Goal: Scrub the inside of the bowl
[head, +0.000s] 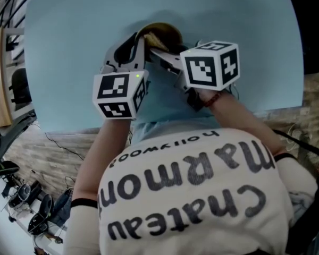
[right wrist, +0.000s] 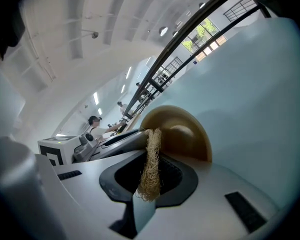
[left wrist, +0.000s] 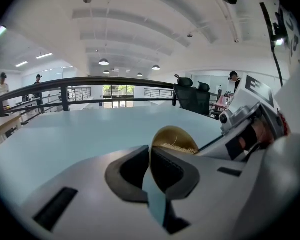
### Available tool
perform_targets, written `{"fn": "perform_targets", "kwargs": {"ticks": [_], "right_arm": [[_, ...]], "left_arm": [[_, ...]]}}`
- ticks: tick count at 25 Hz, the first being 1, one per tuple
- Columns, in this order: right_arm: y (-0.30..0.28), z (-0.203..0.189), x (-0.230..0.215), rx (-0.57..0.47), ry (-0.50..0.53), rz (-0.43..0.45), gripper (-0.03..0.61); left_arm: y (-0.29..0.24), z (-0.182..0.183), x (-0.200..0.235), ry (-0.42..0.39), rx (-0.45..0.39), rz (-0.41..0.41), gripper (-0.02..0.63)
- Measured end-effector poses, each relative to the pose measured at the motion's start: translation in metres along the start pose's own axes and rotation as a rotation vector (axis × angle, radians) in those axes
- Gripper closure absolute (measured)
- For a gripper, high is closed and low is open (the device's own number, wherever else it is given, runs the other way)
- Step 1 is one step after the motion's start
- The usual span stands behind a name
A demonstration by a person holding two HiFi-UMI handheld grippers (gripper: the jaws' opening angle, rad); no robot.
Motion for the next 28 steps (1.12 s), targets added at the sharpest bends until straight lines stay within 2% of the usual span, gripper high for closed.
{"fn": "perform_targets", "kwargs": {"ticks": [7,13,20,28], "right_arm": [[-0.001,-0.007,0.001,0.028,0.049,-0.006,0.517],[0.001,-0.017,0.003,0.111,0.192,-0.024,0.517],[0.001,-0.026,-0.002,0.148,0.292,-0.08,0.517],[0.002,-0.029,-0.015,0.17,0.282,-0.116,0.517]], "left_arm": [[0.002,-0.002,0.001,-0.002,0.002,0.005,0.598],[0.003,-0.003,0.004,0.013,0.011,0.015,0.598],[0.004,-0.006,0.005,-0.001,0.024,0.016,0.598],[0.002,-0.01,0.005,-0.011,0.039,0.015,0.598]]}}
Point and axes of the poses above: the fingertips, and each gripper's own axes: y backward along the fingers, x to its left, z out of its top, the point moved 4 cm from there along y, backward along the fingers, and after that the axes turned 14 degrees about -z, right-handed, at the moved point
